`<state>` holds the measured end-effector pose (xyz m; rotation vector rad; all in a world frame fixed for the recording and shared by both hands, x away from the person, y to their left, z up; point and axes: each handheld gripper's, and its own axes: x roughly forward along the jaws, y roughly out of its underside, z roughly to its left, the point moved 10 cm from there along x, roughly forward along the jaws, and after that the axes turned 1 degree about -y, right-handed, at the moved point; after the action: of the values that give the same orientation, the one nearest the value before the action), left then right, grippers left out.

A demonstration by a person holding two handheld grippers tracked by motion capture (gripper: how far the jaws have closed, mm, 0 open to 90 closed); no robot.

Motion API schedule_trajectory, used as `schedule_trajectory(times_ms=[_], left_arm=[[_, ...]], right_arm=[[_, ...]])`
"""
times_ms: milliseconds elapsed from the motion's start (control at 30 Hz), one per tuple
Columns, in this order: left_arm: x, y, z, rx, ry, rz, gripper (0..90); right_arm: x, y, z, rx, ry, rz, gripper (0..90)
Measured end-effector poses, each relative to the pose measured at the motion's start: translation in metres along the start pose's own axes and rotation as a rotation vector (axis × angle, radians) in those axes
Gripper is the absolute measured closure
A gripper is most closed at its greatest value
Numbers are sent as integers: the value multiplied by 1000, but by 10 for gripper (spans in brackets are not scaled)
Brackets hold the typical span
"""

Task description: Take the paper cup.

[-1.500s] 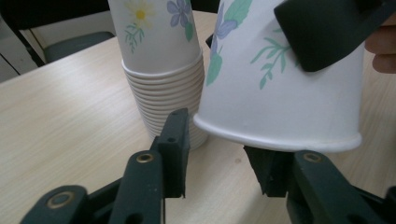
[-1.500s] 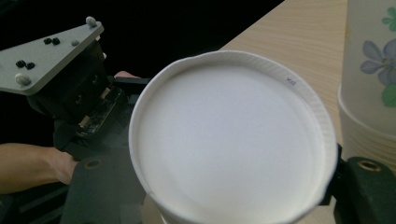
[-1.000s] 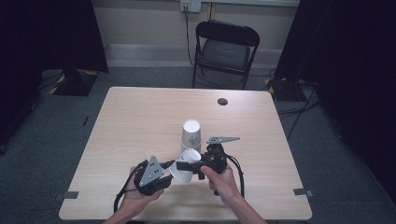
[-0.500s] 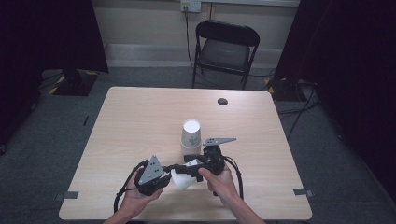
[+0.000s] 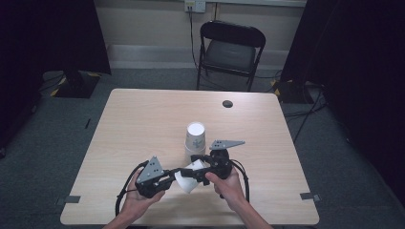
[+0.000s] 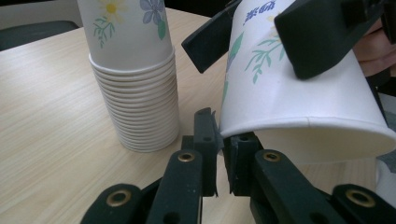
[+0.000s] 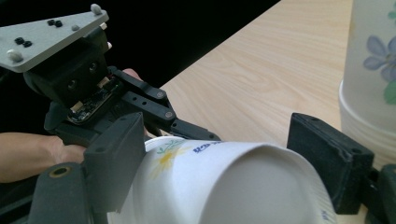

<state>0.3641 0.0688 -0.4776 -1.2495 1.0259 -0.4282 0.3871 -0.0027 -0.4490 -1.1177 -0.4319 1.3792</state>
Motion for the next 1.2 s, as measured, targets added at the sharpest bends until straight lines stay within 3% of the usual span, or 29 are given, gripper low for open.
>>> schedule_trajectory(times_ms=[367, 567, 800, 933, 1067, 1200], left_arm=[[0, 5, -1, -21, 39, 23, 857], [2, 11, 3, -42, 51, 55, 858], [2, 15, 10, -65, 36, 77, 859], [3, 18, 14, -82, 36, 88, 859], [5, 20, 18, -90, 38, 103, 858], [7, 21, 19, -101, 56, 107, 859]], right_arm=[[-12, -8, -1, -95, 47, -16, 148], [-19, -16, 2, -157, 75, -63, 162], [-29, -23, 2, -206, 103, -83, 225], [-35, -28, 9, -237, 82, -100, 283], [-31, -24, 15, -262, 62, -73, 331], [-21, -13, 13, -325, 87, 1, 367]])
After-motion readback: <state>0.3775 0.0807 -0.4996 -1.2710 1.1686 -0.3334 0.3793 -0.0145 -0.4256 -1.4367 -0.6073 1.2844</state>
